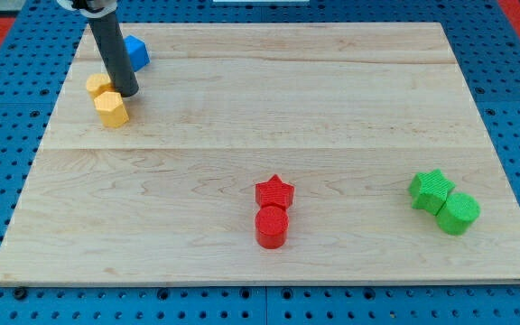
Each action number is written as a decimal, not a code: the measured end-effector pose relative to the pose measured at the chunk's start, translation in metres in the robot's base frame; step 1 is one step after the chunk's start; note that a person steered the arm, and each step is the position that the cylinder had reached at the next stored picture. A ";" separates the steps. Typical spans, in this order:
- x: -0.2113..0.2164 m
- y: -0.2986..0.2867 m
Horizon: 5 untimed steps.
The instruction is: Place the yellow hexagon and red star diagonal to each other
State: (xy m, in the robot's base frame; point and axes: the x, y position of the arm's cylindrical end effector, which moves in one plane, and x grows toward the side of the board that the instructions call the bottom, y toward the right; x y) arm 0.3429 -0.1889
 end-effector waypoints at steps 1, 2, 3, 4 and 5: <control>0.053 0.033; 0.109 0.001; 0.106 -0.083; 0.048 -0.032; 0.051 0.041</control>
State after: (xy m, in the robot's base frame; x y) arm 0.3942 -0.1480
